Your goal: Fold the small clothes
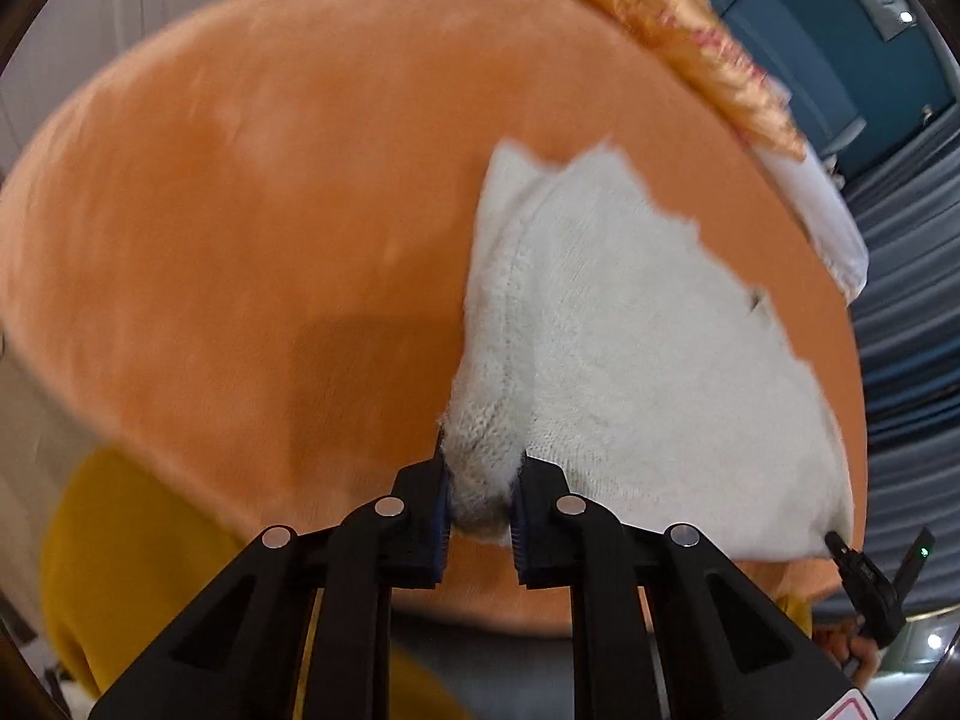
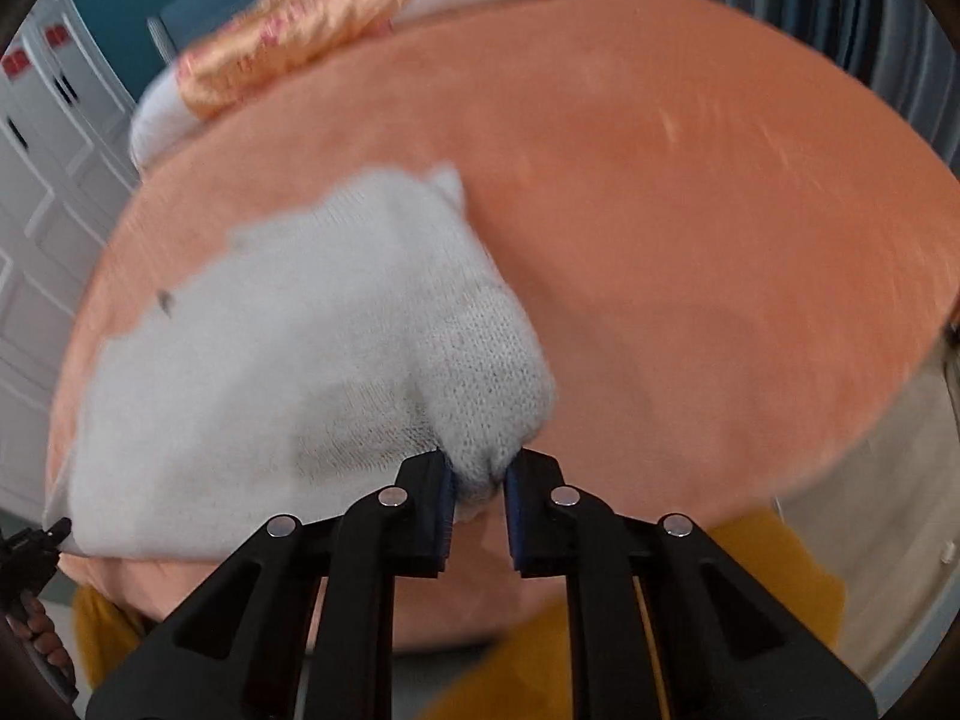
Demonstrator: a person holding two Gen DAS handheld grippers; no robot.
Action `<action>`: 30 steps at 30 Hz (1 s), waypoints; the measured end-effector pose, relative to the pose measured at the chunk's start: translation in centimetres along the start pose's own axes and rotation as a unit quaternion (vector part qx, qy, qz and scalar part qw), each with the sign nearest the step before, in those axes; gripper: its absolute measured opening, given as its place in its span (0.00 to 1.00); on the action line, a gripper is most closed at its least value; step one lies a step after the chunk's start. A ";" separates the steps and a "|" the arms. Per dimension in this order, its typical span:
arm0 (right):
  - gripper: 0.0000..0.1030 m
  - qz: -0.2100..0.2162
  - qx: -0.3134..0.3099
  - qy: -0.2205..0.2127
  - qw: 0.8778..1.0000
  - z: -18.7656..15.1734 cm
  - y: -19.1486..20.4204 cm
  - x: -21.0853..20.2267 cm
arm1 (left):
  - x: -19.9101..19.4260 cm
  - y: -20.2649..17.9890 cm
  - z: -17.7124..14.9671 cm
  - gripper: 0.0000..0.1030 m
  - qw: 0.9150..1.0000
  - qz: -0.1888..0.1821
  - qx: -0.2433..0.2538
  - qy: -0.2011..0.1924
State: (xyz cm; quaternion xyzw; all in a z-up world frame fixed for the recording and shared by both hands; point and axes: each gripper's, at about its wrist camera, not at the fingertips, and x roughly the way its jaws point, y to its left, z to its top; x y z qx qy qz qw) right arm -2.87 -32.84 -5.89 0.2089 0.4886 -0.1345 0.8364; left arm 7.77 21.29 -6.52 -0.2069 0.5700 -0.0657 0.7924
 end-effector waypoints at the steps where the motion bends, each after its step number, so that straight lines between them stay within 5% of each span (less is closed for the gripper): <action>1: 0.12 -0.008 0.000 0.020 1.000 -1.3 -0.4 0.6 | 0.4 0.4 -0.9 0.13 1.000 0.009 -0.001 0.009; 4: 0.13 -0.025 -0.013 0.043 0.999 -3.2 -0.1 1.1 | 0.8 0.7 -2.8 0.15 0.999 0.029 -0.001 0.016; 8: 0.26 -0.040 -0.023 0.030 0.998 -2.2 0.5 0.3 | -0.3 -0.8 -2.1 0.22 0.998 0.053 0.020 -0.012; 11: 0.27 -0.027 0.001 -0.017 0.999 -0.6 0.9 -2.3 | -4.0 -3.3 -0.8 0.23 0.992 0.074 0.052 -0.083; 13: 0.27 -0.026 -0.008 -0.052 0.998 0.6 2.3 -3.6 | -5.7 -4.6 -0.1 0.38 0.988 0.070 0.068 -0.122; 15: 0.27 0.002 -0.036 -0.077 0.996 2.2 4.9 -4.4 | -6.4 -6.2 0.9 0.41 0.984 0.053 0.080 -0.151; 23: 0.23 0.107 -0.143 -0.033 0.983 2.2 17.4 -0.5 | 2.3 -14.1 2.5 0.41 0.985 0.034 0.150 -0.081; 26: 0.22 0.109 -0.173 0.021 0.979 0.2 20.0 3.2 | 6.7 -14.9 1.3 0.41 0.983 0.063 0.169 -0.035; 30: 0.23 0.089 -0.178 0.047 0.979 -0.5 20.8 5.9 | 7.7 -15.2 0.4 0.42 0.976 0.093 0.188 -0.051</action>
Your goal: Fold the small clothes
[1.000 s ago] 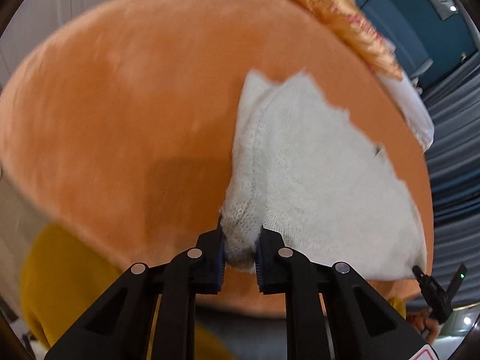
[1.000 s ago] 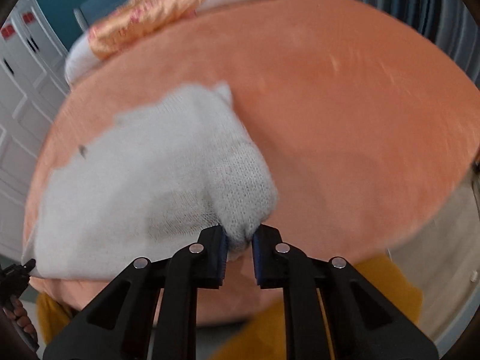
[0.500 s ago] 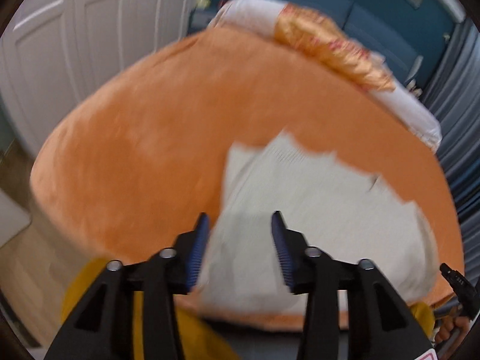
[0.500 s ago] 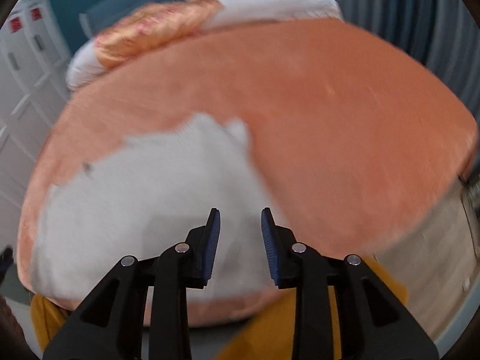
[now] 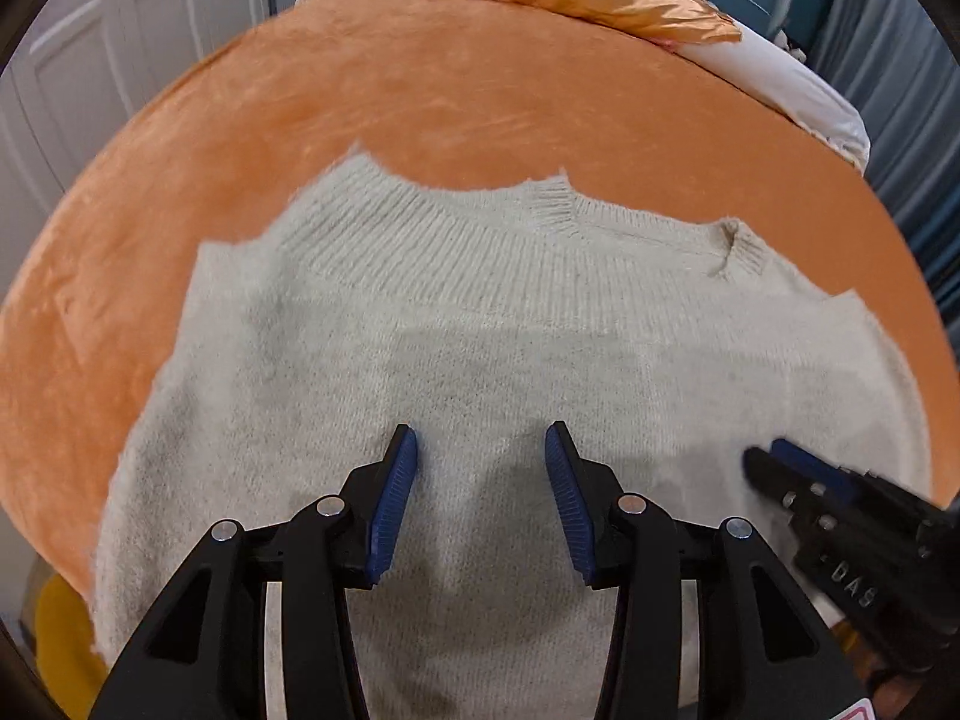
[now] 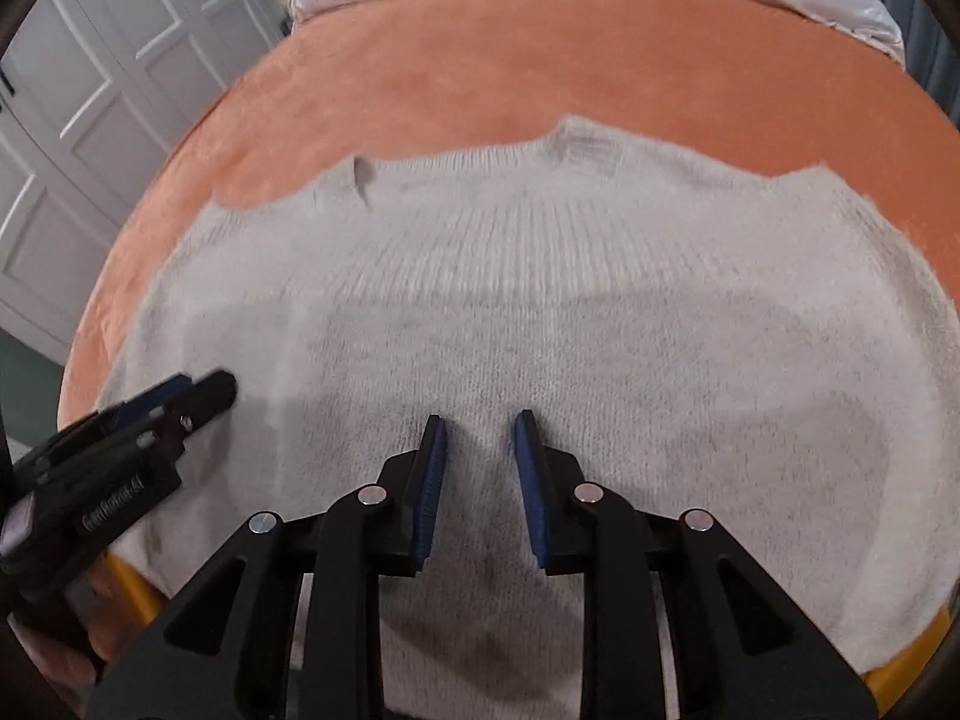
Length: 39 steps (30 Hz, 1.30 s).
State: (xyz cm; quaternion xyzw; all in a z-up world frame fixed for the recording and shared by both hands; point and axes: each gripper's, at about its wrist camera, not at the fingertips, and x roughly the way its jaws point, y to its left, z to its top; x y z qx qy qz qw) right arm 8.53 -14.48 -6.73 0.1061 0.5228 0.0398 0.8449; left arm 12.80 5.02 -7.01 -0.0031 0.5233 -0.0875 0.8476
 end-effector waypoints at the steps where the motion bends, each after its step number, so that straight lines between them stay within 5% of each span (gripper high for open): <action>1: 0.23 0.002 0.005 0.000 1.000 0.4 0.0 -0.6 | 0.0 -0.1 0.0 0.42 1.000 0.003 0.004 0.000; 39: 0.24 -0.023 -0.012 0.015 1.000 4.0 2.7 2.1 | -2.2 2.0 -0.4 0.48 1.000 0.011 -0.021 -0.009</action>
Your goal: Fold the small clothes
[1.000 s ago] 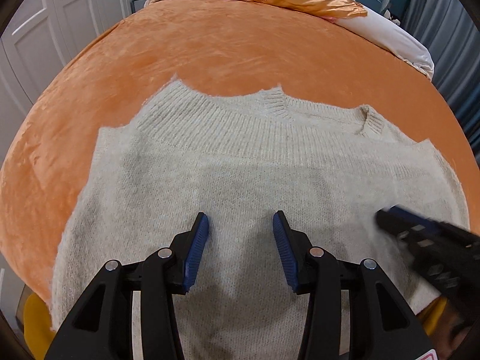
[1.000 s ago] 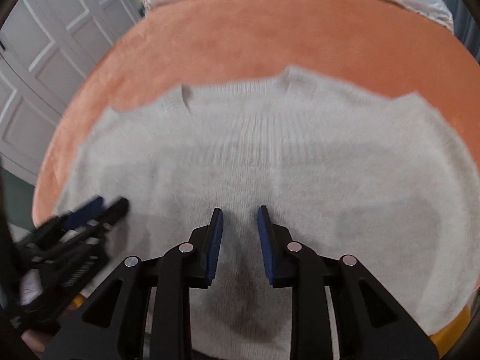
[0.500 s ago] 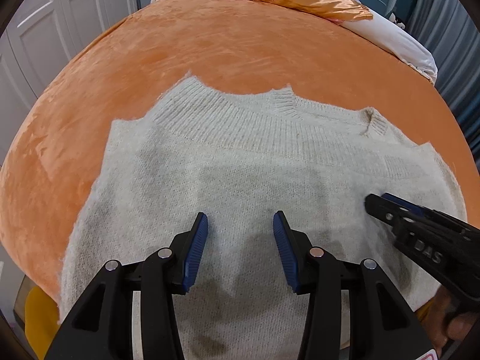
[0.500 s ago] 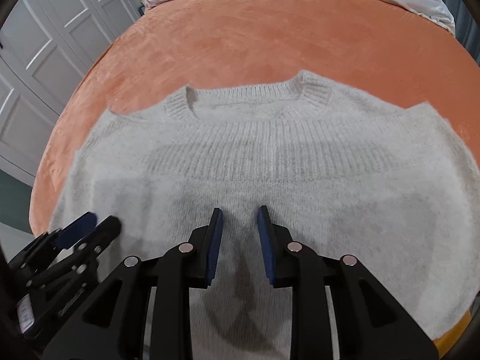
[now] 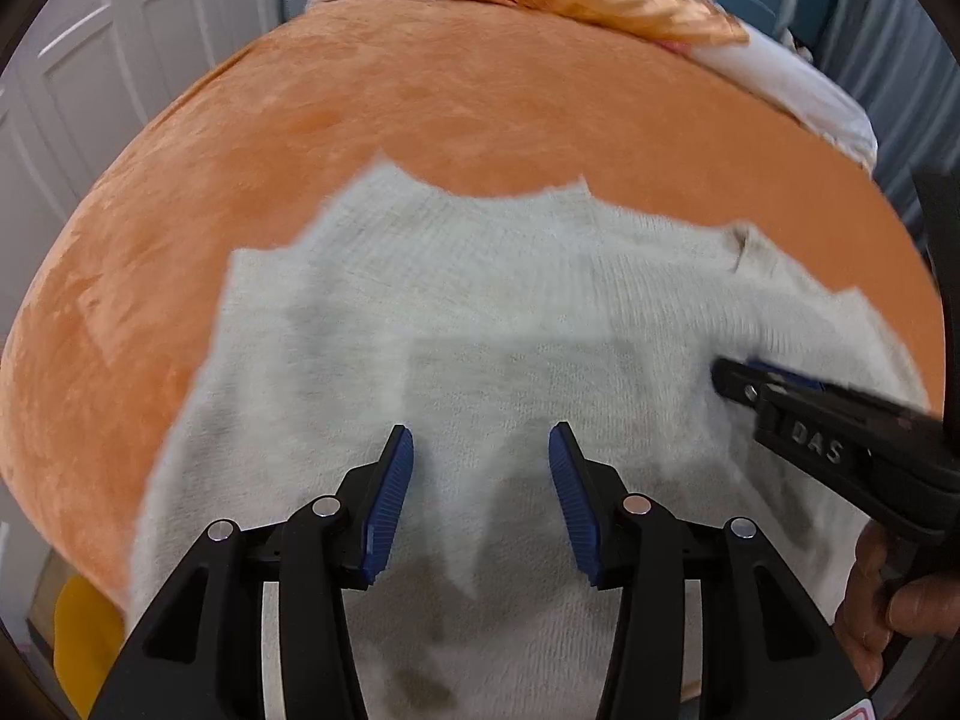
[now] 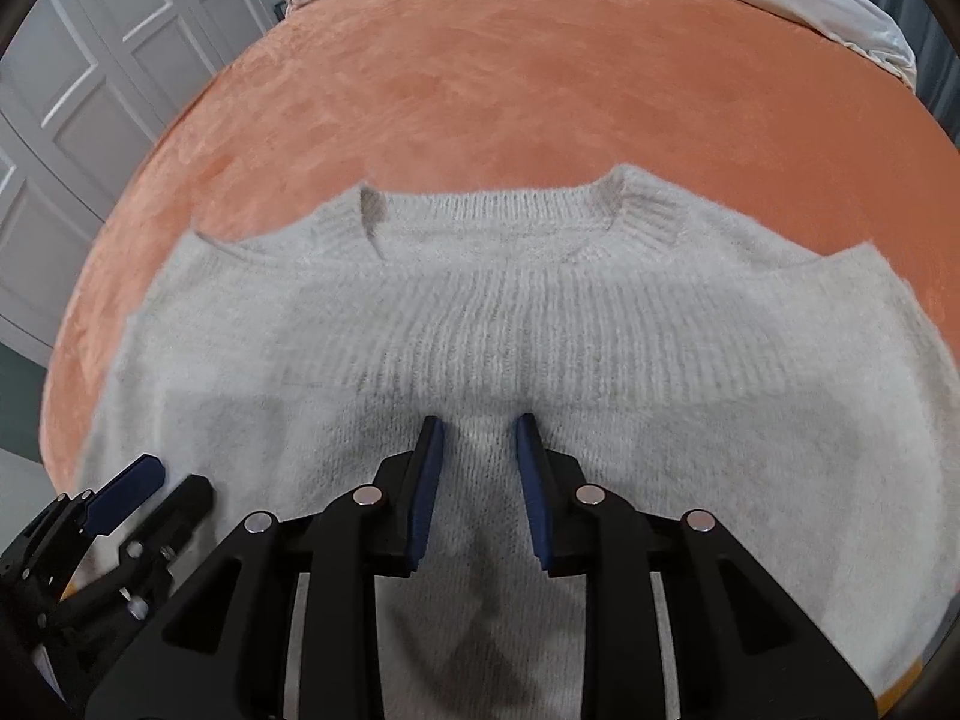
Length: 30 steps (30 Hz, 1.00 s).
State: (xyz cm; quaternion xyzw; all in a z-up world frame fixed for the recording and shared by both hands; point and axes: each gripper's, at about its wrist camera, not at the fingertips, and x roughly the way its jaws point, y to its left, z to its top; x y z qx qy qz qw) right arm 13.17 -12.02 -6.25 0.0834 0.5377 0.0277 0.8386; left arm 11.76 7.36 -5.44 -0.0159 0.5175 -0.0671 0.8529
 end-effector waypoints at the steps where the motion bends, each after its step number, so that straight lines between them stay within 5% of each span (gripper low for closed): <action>1: 0.25 0.004 -0.001 -0.004 1.000 -0.2 0.0 -0.7 | -0.9 0.7 0.1 0.56 1.000 0.002 -0.009 -0.010; 4: 0.25 0.021 -0.008 -0.014 1.000 -1.3 0.2 -3.0 | -3.7 3.8 0.3 0.69 0.998 0.011 -0.043 -0.045; 6: 0.25 0.028 -0.010 -0.006 1.000 -2.3 0.2 -3.8 | -4.4 6.5 0.2 0.69 0.996 0.020 -0.072 -0.046; 12: 0.24 0.025 -0.011 0.028 0.999 -4.3 -0.1 -1.4 | -0.2 12.8 -1.5 0.69 0.982 -0.027 -0.182 0.032; 16: 0.25 0.014 -0.027 0.027 0.999 -4.2 0.4 -1.1 | 2.0 13.2 -2.8 0.71 0.970 -0.070 -0.225 0.051; 20: 0.25 0.019 -0.033 0.022 0.999 -4.3 0.2 -0.9 | 2.1 11.6 -1.9 0.72 0.978 -0.061 -0.196 0.038; 21: 0.26 0.021 -0.033 0.021 0.999 -4.1 0.3 -0.7 | 2.2 11.2 -1.7 0.69 0.978 -0.066 -0.193 0.038; 23: 0.26 0.025 -0.032 0.017 0.999 -4.2 0.3 -0.7 | 2.2 10.3 -0.9 0.47 0.979 -0.080 -0.183 0.040; 25: 0.26 0.028 -0.031 0.013 0.999 -4.3 0.1 -0.8 | 1.5 9.5 -0.4 0.13 0.983 -0.072 -0.165 0.038; 30: 0.26 0.061 0.000 0.004 0.998 -4.6 -1.3 -2.3 | -3.1 5.7 1.4 0.11 0.990 -0.082 -0.111 -0.012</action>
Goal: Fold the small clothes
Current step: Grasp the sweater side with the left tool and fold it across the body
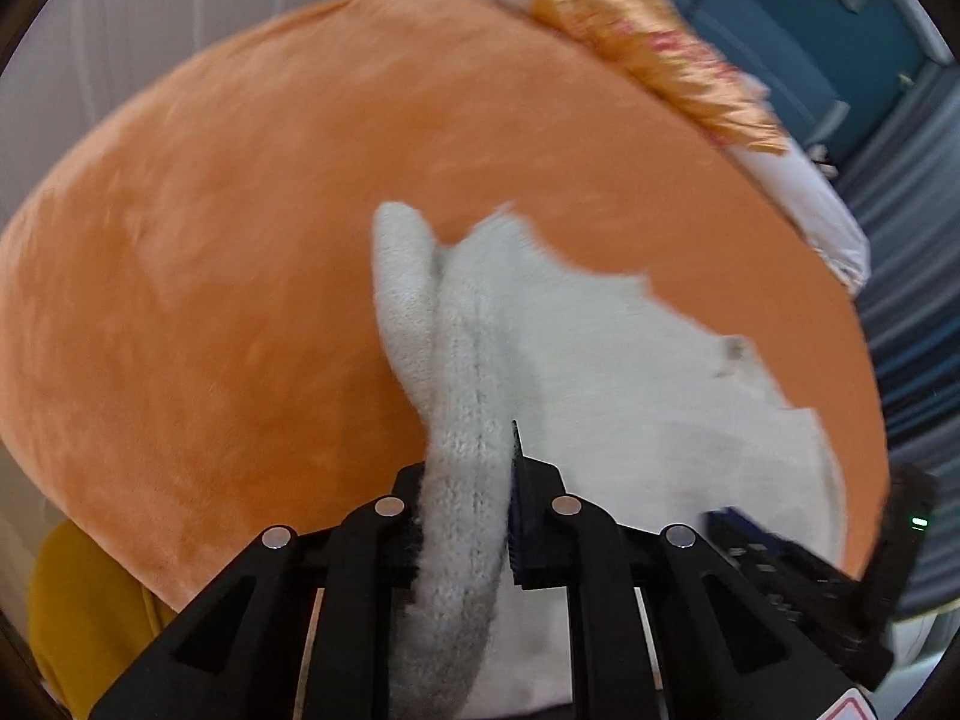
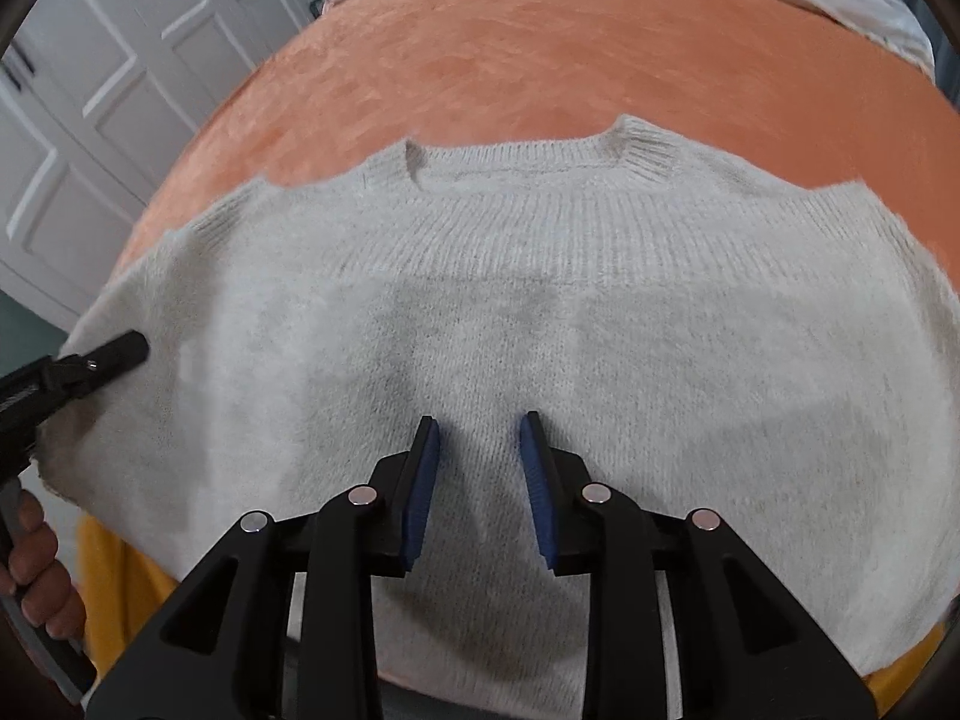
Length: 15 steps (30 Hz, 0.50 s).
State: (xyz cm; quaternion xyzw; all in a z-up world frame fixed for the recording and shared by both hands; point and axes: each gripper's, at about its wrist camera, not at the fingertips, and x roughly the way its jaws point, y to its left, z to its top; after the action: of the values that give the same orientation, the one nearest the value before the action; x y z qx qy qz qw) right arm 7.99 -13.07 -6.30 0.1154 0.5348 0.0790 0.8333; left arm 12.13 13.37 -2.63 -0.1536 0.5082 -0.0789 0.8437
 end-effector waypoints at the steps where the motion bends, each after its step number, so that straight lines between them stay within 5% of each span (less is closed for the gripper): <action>1: 0.26 0.010 0.013 -0.003 1.000 -0.2 -0.5 -0.6 | -0.7 -1.4 0.1 0.10 1.000 -0.007 0.014 -0.006; 8: 0.27 0.008 0.042 -0.044 0.998 -2.3 -4.3 -5.9 | -3.5 -13.8 -1.4 0.10 0.988 -0.062 0.139 -0.033; 15: 0.31 -0.026 0.099 -0.066 0.993 -6.3 -11.2 -10.4 | 1.6 -24.8 -5.5 0.10 0.969 -0.080 0.233 0.006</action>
State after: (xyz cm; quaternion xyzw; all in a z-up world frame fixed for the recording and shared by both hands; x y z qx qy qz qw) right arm -1.96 -25.78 -2.81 0.1880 0.4867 -0.0036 0.8531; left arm 8.59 -11.35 2.09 0.0081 0.4672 -0.2633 0.8440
